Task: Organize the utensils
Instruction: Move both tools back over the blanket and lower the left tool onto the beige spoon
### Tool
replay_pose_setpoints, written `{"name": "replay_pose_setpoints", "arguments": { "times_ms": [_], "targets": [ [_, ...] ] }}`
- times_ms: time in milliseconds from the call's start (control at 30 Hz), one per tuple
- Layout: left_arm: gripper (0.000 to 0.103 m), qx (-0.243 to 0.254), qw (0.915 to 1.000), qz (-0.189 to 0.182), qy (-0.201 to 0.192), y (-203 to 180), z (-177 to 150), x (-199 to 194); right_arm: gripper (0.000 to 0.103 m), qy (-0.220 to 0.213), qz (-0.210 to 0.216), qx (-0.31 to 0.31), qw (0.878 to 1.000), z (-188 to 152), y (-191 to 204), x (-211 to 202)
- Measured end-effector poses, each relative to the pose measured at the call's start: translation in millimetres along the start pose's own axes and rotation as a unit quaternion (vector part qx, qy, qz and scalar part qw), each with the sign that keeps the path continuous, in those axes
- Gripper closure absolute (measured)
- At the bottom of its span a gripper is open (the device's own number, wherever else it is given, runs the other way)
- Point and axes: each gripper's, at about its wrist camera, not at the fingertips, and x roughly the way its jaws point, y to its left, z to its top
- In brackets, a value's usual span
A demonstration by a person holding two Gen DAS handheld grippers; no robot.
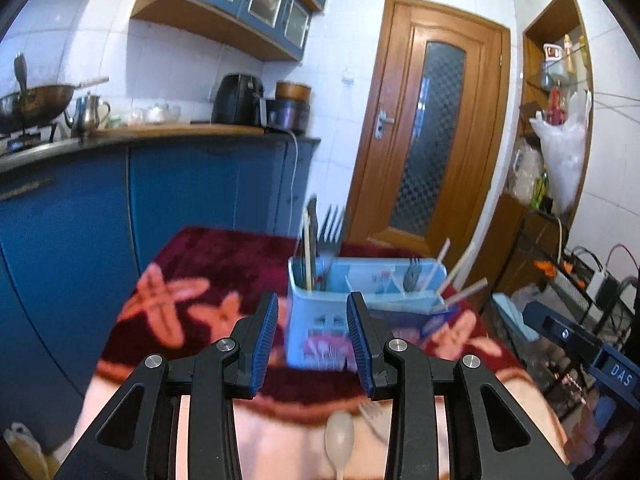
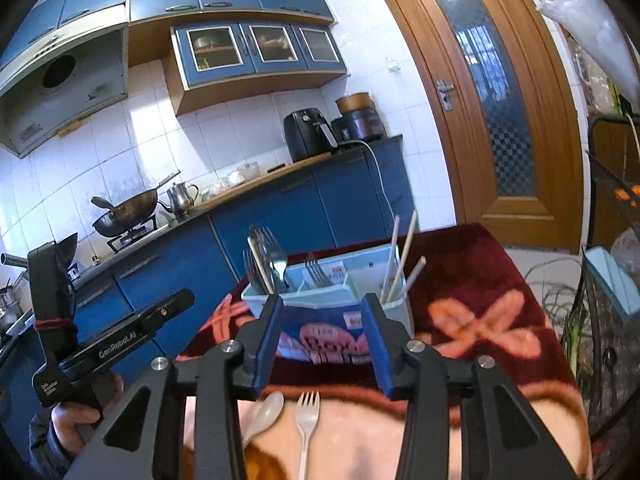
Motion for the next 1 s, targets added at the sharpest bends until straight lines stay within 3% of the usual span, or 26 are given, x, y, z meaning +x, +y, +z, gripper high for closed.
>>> {"name": "replay_pose_setpoints", "arguments": {
  "times_ms": [600, 1000],
  "targets": [
    [0.067, -0.010, 0.9929, 0.006, 0.118, 9.8, -51.5, 5.9, 0.053, 0.085, -0.022, 0.034, 0.996, -61.7, -17.6, 1.6],
    [0.067, -0.004, 0.9799, 0.002, 0.200, 5.2, -84.6, 22.4, 0.051, 0.119, -0.043, 0.043, 0.991, -83.3, -30.1, 7.9]
  ]
}}
